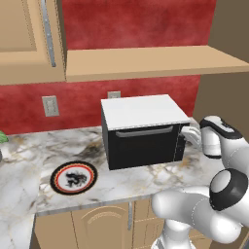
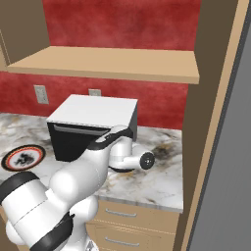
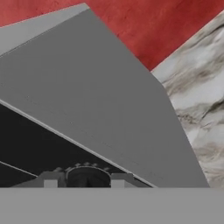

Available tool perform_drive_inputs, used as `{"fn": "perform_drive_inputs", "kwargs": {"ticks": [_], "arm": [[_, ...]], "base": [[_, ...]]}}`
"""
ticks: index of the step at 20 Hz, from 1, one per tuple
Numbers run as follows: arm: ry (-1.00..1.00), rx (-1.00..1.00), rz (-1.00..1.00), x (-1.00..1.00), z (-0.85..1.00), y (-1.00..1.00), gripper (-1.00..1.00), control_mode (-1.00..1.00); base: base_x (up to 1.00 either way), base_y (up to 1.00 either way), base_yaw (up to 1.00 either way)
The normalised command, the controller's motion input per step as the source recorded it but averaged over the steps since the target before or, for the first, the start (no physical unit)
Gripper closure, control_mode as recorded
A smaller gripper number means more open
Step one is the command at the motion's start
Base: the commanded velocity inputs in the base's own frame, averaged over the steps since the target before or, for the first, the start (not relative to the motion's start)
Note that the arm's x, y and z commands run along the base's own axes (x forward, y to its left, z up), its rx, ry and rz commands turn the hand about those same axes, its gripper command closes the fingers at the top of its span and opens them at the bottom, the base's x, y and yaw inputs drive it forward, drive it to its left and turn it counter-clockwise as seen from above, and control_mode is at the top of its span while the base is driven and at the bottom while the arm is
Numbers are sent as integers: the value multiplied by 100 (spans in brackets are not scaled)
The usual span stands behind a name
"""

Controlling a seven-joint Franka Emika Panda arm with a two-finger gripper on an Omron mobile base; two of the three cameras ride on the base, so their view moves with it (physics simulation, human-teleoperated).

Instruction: Pull the toaster oven rack outwards. Pick up the baguette from the plate and place it on the toaster oven rack. Close the toaster oven door fully and set the temperature to the lowest setting.

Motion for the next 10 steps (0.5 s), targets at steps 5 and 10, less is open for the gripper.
{"fn": "perform_drive_inputs", "kwargs": {"ticks": [5,10], "arm": [[-4,-32,0,3,0,2,100,-100],[-17,-29,0,1,0,0,100,-100]], "base": [[0,0,0],[0,0,0]]}}
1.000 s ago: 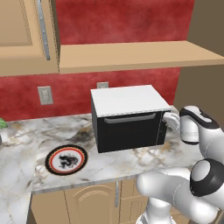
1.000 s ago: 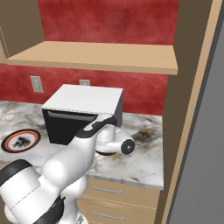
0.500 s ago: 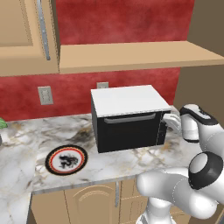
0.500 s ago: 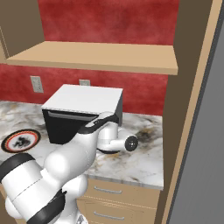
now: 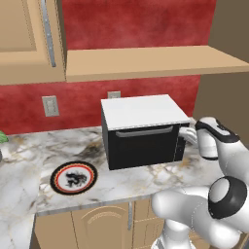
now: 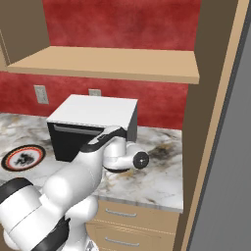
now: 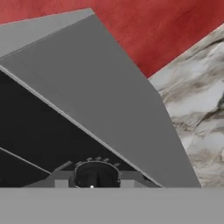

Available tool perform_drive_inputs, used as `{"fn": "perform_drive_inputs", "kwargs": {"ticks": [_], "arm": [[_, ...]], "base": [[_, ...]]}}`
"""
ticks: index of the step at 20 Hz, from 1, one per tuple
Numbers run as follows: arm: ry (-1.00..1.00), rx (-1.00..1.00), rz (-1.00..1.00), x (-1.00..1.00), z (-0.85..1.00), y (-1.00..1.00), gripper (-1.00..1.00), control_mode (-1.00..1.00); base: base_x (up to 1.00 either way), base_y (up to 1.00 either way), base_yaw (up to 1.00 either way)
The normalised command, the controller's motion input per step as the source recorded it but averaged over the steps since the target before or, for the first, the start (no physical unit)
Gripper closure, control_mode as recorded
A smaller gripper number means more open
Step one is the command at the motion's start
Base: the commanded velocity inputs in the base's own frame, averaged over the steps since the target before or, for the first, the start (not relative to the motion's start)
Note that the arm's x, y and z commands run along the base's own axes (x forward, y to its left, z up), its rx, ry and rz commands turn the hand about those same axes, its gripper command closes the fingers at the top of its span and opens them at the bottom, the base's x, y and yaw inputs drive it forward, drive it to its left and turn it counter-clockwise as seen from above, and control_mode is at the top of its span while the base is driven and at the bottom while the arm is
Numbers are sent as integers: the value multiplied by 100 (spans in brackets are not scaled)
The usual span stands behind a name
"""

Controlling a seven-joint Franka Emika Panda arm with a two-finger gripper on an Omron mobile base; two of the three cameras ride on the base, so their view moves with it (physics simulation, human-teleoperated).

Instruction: Pull the toaster oven rack outwards. Pick up the baguette from the plate and place it on the toaster oven rack. Close the toaster oven door fully and set the temperature to the lowest setting.

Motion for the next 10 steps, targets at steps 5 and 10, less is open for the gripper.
{"fn": "perform_drive_inputs", "kwargs": {"ticks": [5,10], "arm": [[-11,-26,2,21,-2,0,100,-100],[-3,-26,6,33,0,0,100,-100]], "base": [[0,0,0],[0,0,0]]}}
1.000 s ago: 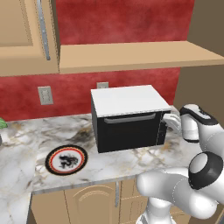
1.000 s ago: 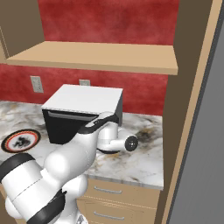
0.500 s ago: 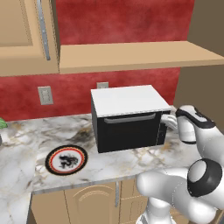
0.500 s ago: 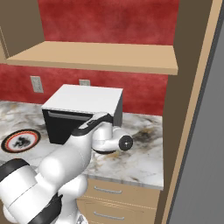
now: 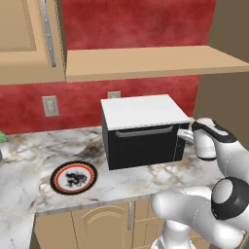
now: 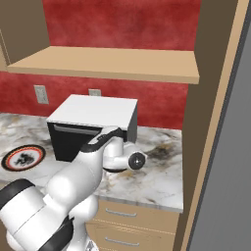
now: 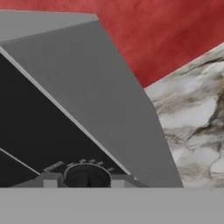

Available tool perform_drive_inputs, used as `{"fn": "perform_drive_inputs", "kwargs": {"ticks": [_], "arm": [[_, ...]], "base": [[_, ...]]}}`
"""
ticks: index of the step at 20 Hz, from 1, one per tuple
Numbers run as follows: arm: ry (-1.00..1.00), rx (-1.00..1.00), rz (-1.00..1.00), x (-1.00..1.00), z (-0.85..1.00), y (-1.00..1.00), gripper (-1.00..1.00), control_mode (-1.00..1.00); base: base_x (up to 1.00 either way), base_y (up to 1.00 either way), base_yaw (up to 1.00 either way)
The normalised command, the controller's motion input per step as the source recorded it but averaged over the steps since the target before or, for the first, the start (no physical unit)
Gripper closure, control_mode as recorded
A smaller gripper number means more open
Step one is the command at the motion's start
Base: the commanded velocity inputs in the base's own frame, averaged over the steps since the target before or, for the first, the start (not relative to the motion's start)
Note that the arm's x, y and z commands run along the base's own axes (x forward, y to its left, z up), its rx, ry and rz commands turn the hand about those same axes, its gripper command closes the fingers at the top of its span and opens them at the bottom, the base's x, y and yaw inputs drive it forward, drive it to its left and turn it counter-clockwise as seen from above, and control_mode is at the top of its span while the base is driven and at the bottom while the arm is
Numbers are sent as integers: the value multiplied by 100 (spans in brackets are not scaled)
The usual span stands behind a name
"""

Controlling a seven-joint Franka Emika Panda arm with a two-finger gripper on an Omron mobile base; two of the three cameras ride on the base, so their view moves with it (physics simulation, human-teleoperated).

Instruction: Pull the toaster oven rack outwards. Pick up the baguette from the plate and place it on the toaster oven rack. Close the toaster oven door fully and set the temperature to the lowest setting.

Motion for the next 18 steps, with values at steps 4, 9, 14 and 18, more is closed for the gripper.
{"fn": "perform_drive_inputs", "kwargs": {"ticks": [4,9,14,18], "arm": [[-4,-26,6,24,0,0,100,-100],[-13,-32,10,10,-1,0,100,-100],[-26,-38,14,0,0,0,100,-100],[-34,-40,13,0,0,0,100,-100]], "base": [[0,0,0],[0,0,0],[0,0,0],[0,0,0]]}}
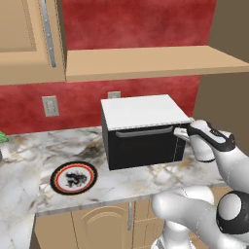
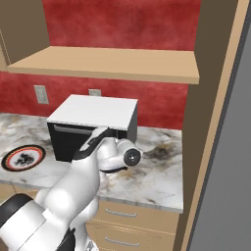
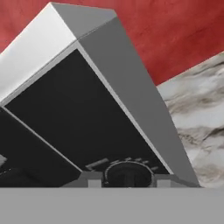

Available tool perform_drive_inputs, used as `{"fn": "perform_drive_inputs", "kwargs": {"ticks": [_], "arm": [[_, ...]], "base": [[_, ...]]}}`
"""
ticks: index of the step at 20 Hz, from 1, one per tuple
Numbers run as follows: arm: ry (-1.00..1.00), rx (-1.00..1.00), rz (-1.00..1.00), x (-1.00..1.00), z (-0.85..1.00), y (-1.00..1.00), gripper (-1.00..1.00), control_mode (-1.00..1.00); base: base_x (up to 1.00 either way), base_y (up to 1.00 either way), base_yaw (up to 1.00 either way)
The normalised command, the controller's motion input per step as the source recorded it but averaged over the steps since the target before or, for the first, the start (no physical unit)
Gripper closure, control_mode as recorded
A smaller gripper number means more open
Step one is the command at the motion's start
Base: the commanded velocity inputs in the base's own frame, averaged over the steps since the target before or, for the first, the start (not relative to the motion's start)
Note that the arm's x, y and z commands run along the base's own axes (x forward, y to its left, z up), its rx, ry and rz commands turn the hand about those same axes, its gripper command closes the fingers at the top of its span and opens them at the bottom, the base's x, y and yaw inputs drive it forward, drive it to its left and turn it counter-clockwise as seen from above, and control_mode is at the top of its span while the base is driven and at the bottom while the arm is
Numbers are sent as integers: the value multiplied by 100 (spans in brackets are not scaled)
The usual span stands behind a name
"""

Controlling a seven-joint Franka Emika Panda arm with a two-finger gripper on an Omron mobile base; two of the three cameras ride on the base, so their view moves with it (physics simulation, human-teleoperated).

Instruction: Pull the toaster oven rack outwards. Pick up the baguette from the plate and place it on the toaster oven rack. Close the toaster oven door fully and set the temperature to the lowest setting.

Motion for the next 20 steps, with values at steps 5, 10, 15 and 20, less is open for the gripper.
{"fn": "perform_drive_inputs", "kwargs": {"ticks": [5,10,15,20], "arm": [[-38,-36,17,0,0,-1,100,-100],[-37,-37,21,0,-2,-11,100,-100],[-28,-40,24,0,-6,-18,100,-100],[-27,-39,24,0,-6,-32,100,-100]], "base": [[0,0,0],[0,0,0],[0,0,0],[0,0,0]]}}
